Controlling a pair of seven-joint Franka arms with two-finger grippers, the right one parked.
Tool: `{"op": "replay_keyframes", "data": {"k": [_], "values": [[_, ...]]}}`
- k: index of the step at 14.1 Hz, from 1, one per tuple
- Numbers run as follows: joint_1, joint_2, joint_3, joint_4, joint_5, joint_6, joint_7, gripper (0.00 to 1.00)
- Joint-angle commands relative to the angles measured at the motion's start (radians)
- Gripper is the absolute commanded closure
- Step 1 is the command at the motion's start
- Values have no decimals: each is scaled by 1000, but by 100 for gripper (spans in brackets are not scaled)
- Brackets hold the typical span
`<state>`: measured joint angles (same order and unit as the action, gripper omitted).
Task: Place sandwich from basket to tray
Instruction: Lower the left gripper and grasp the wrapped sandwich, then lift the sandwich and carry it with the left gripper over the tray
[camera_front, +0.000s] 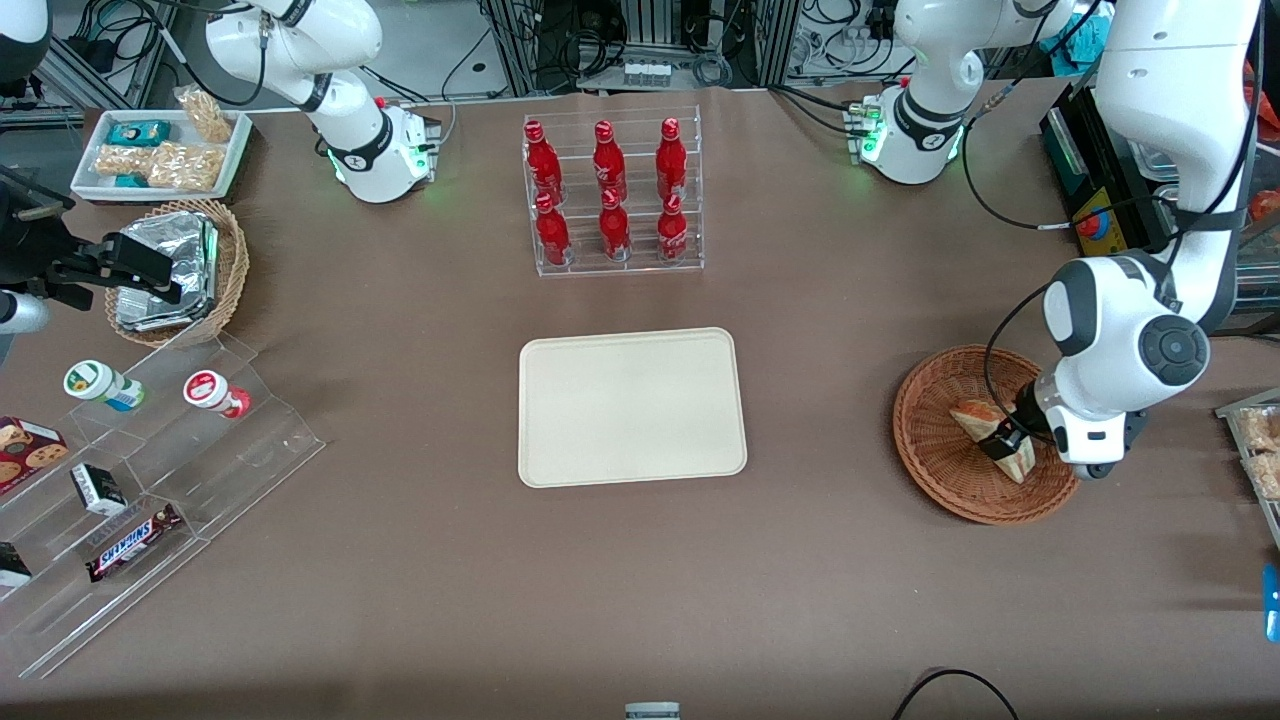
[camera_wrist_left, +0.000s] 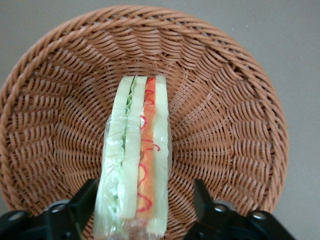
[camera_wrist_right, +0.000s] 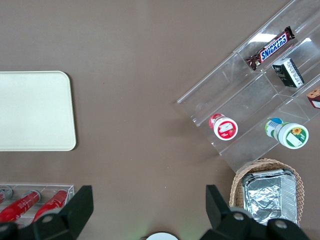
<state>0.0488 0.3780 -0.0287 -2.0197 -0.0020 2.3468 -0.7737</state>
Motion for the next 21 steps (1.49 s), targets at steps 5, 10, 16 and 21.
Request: {"op": "replay_keyframes", "data": {"k": [5, 10, 16, 21], "values": [[-18, -80, 4, 22, 8, -145, 91, 99], [-140, -114, 1, 127, 42, -349, 288, 100], [-363, 4, -23, 248, -80, -336, 412, 100], [-576, 140, -25, 409, -157, -273, 156, 100]]}}
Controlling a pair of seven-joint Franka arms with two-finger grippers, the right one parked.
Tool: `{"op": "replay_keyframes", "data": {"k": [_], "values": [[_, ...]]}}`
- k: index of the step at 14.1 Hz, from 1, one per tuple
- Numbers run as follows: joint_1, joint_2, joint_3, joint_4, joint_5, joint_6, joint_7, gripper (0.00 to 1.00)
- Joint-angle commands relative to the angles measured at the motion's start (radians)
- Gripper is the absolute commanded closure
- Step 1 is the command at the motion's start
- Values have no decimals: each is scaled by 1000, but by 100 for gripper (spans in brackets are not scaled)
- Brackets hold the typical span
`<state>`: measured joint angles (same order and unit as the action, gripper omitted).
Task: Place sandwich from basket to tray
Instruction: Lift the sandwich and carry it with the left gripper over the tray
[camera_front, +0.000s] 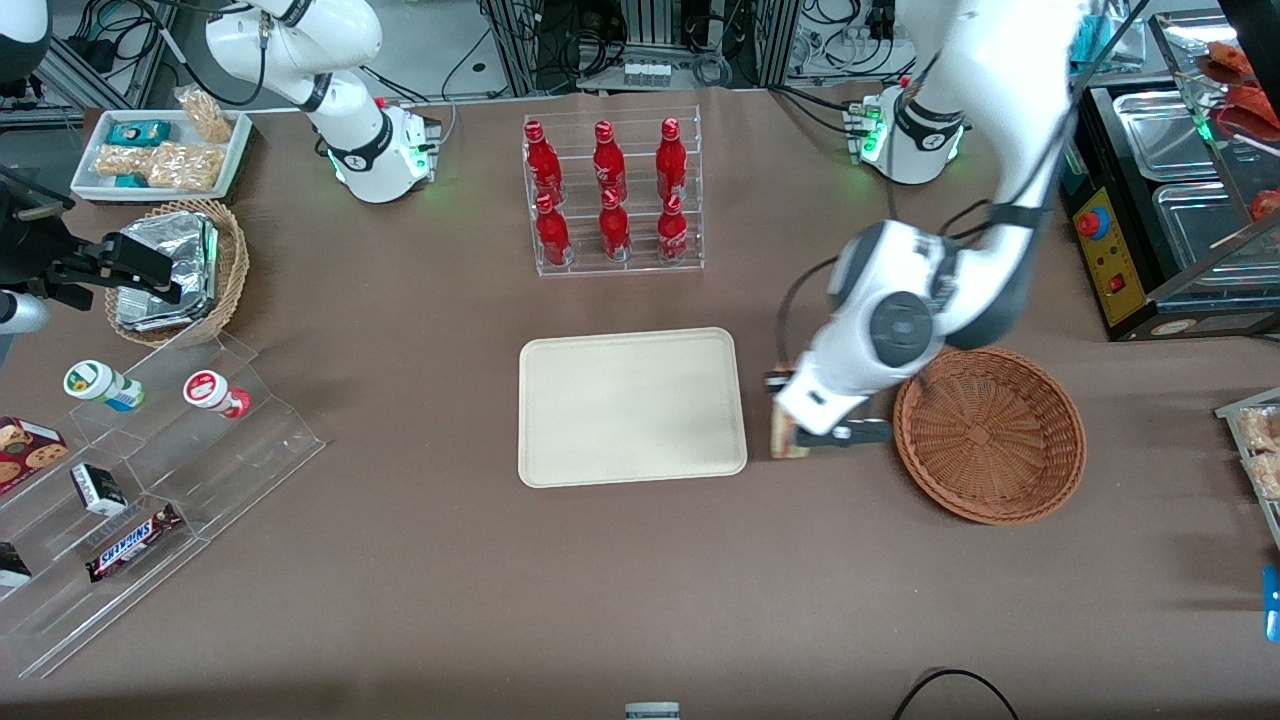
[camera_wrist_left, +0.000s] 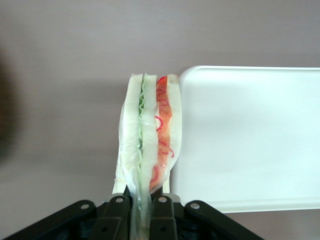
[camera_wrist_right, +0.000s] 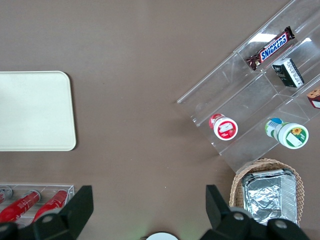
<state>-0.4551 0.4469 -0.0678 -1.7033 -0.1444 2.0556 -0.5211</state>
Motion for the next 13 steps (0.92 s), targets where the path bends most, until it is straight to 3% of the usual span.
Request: {"op": "replay_keyframes", "data": {"k": [1, 7, 13], "values": [[-114, 99, 16, 112, -14, 50, -152, 100], [-256, 268, 14, 241, -15, 181, -336, 100], [-295, 322, 11, 238, -17, 303, -372, 98]]}}
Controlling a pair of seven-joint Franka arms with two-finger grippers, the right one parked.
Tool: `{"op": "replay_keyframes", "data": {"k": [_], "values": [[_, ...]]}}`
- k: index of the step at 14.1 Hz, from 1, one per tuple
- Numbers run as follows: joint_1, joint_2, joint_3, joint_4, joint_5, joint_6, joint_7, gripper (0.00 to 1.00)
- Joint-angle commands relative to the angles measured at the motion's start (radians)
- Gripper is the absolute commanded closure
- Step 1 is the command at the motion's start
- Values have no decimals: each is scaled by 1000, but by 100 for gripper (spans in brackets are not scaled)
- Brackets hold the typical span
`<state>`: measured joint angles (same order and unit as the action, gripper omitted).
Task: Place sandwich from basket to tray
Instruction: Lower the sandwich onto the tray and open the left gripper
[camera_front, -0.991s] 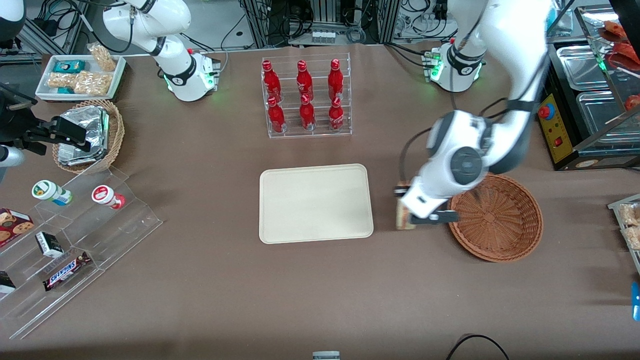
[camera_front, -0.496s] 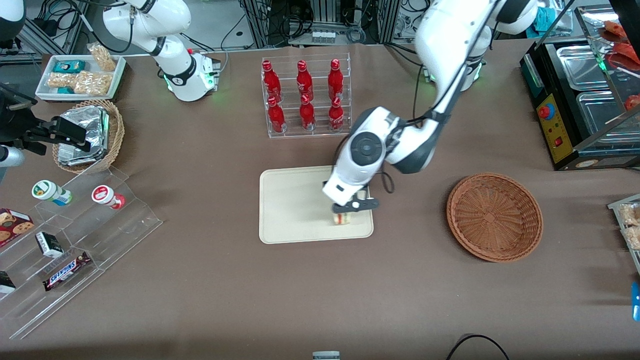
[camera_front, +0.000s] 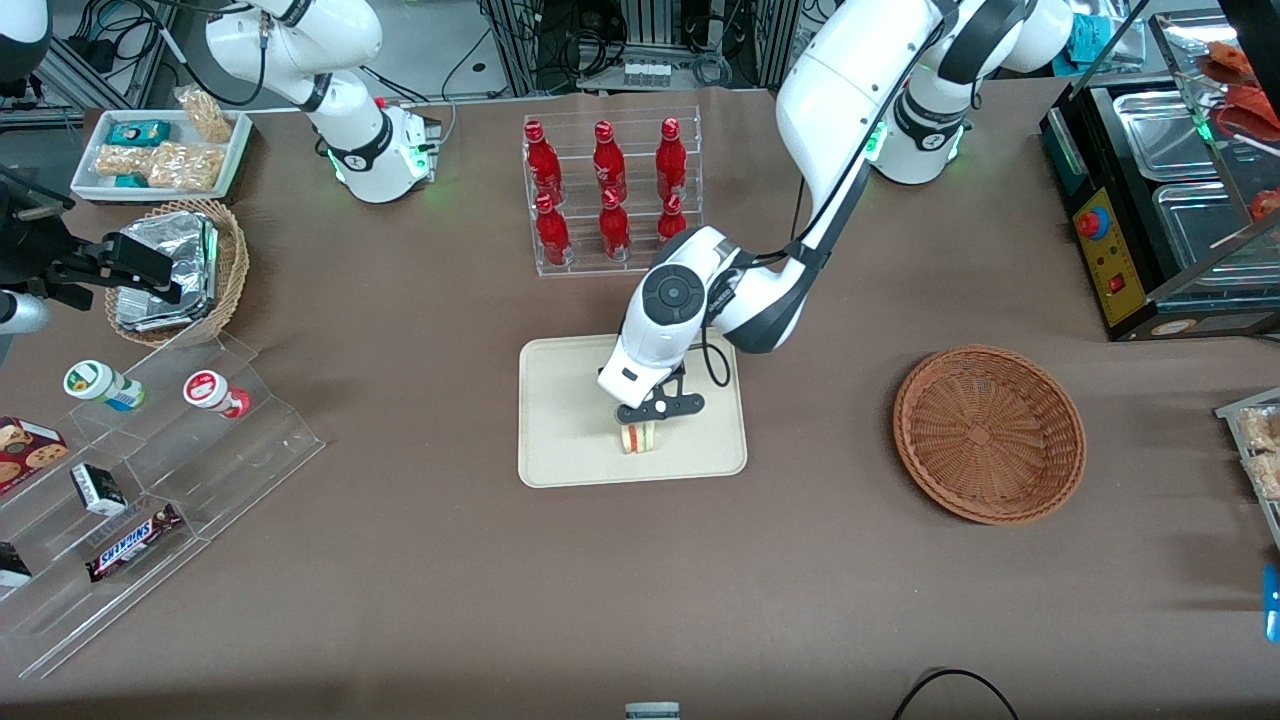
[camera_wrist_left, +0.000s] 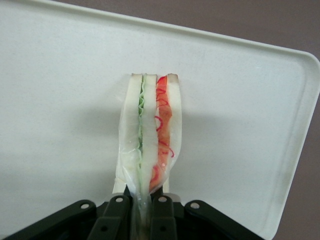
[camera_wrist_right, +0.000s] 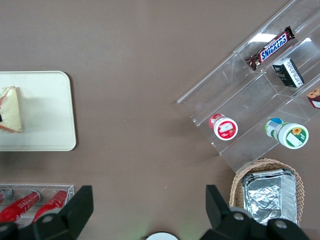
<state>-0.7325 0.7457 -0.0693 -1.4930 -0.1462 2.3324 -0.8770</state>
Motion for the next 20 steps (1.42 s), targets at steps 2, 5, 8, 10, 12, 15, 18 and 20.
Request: {"op": "replay_keyframes", "data": {"k": [2, 5, 8, 10, 12, 15, 18, 20], "values": [[-16, 26, 13, 28, -21, 39, -20, 43], [-18, 9, 14, 27, -13, 28, -14, 0], [-11, -48, 20, 30, -7, -69, -10, 0], [-8, -112, 23, 13, 6, -126, 6, 0], [-11, -167, 60, -1, 78, -232, 19, 0], [-7, -229, 91, -9, 149, -387, 6, 0], [-4, -270, 163, -42, 148, -458, 18, 0], [54, -311, 172, -87, 151, -452, 39, 0]]}}
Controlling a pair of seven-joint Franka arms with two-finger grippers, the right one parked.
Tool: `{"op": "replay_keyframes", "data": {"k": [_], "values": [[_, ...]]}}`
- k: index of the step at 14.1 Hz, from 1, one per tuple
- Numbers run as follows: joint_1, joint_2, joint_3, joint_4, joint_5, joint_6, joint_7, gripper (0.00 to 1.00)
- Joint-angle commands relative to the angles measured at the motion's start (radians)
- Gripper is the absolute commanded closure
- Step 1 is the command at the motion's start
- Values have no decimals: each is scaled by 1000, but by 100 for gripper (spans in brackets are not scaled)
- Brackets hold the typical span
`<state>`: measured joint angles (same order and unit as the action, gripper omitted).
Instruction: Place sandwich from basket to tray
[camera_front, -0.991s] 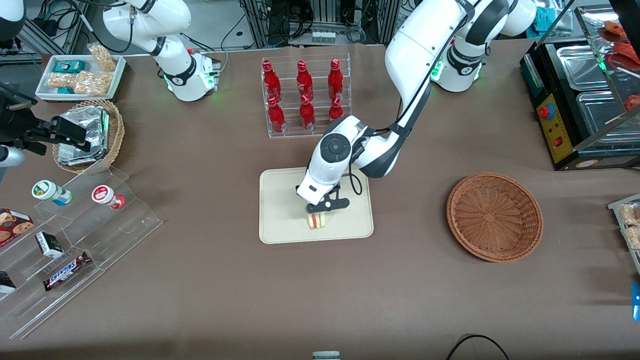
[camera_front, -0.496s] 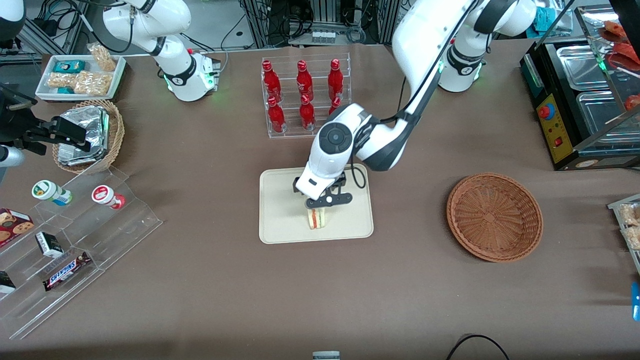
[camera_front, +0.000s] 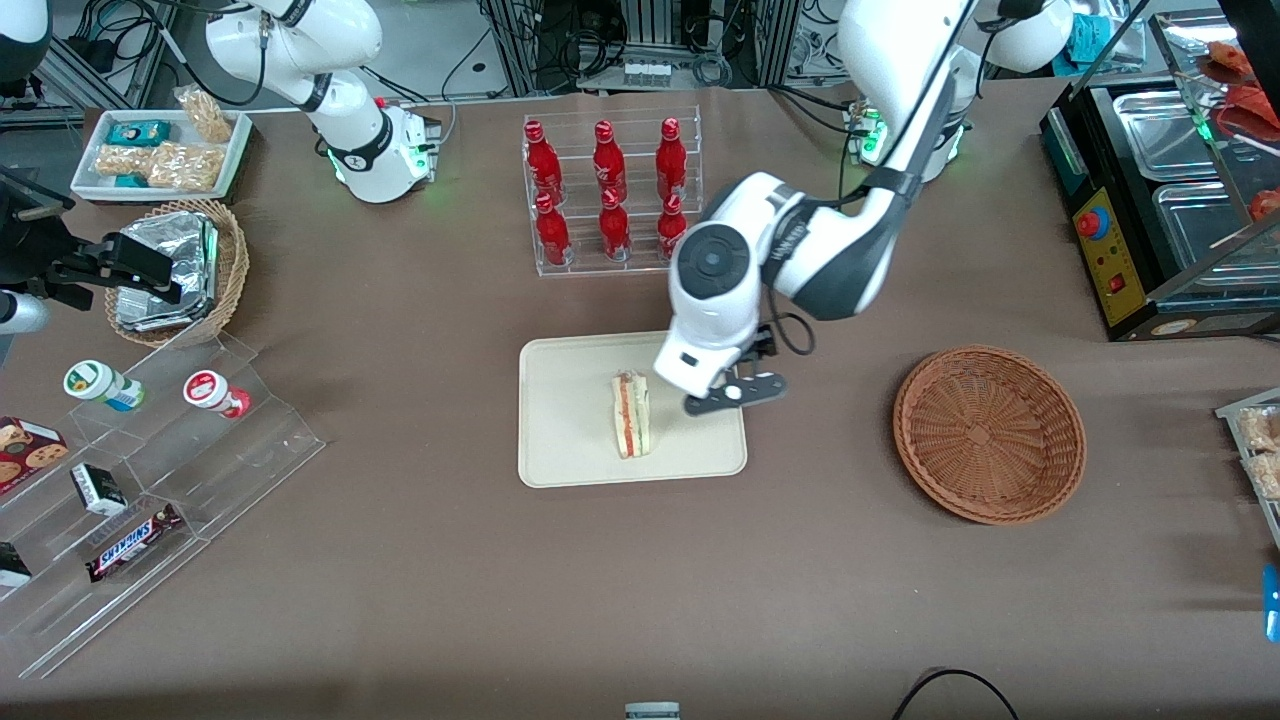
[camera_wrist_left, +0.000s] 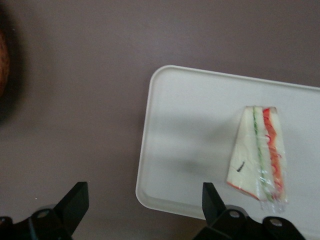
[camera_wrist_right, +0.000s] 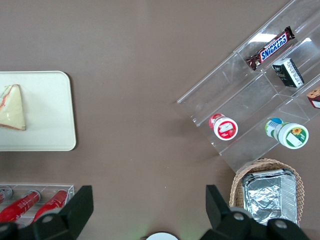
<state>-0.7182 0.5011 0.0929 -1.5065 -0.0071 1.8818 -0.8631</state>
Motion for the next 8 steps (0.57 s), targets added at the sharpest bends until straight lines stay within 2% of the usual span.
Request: {"op": "replay_keyframes", "data": {"k": [1, 8], "values": [[64, -85, 10, -93, 9, -4, 77, 0], [218, -280, 11, -270, 4, -12, 321, 0]]}}
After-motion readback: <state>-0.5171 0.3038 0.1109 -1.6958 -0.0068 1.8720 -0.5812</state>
